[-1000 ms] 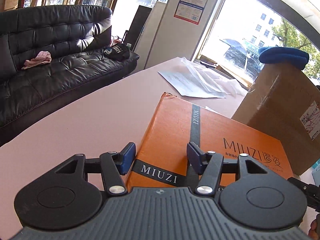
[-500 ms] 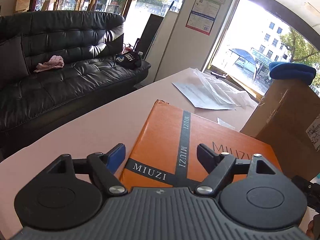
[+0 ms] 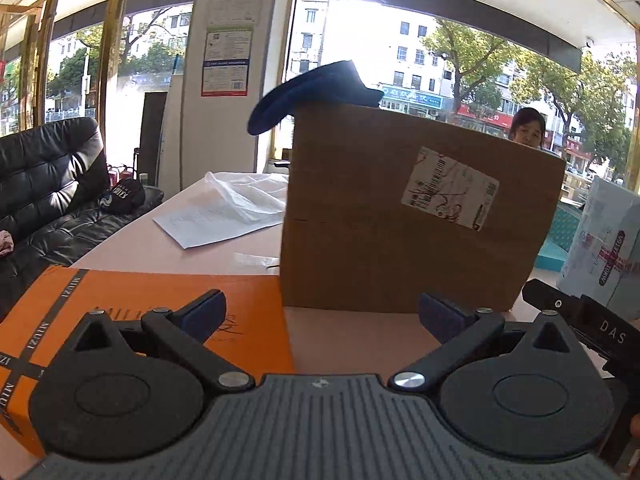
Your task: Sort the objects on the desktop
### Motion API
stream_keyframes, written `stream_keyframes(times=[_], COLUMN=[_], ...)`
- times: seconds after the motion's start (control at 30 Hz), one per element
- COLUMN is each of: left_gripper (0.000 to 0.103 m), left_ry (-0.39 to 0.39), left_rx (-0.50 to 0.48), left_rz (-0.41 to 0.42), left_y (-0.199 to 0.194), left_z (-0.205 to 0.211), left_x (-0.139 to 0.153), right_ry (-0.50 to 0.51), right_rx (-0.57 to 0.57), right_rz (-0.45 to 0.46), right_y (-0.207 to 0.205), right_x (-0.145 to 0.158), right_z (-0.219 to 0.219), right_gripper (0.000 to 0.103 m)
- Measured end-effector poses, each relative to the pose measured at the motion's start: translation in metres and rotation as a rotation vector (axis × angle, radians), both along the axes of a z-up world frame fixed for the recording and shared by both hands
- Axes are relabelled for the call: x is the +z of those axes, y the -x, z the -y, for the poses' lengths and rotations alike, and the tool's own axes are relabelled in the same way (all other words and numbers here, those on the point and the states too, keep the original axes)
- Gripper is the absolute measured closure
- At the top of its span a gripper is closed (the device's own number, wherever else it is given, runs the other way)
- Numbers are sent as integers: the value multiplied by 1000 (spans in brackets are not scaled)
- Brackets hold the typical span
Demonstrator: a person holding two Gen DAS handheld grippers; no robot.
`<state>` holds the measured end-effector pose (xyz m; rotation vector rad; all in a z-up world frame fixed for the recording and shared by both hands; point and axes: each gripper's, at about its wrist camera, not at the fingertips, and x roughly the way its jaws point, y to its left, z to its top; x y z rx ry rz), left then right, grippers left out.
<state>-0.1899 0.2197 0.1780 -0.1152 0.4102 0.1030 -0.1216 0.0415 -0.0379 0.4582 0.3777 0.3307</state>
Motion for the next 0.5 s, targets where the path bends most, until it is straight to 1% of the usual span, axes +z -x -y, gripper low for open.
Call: stream_keyframes(times=[0.1,0.2,0.27,0.33,0.37,0.4,0.5], left_gripper=[0,0,0,0,0,0,0], left_ry=[-18,-35,-34,-17,-4,7,33], left_rx=[-76,-110,-113,-114,-110,-102,-88], left_rz=[-48,-108,-155,-212,-238,-264,-339], left_y=[-40,-76,-98,-120,-131,-137,-154], left_z=[60,101,119,129,131,132,135], left_x=[-23,-51,-71,-92,-102,-111,-138], right_ry=[7,14,21,47,66,88,198], right_rx=[-84,-169,-224,-275,-296,-313,-315], right_rz=[33,66,83,60,41,20,-71], right_y=[5,11,14,9,-5,-8,-27], right_x=[2,4,4,-7,-26,-31,-49], right_z=[27,53,71,90,98,104,111], right_gripper=[0,0,0,0,0,0,0])
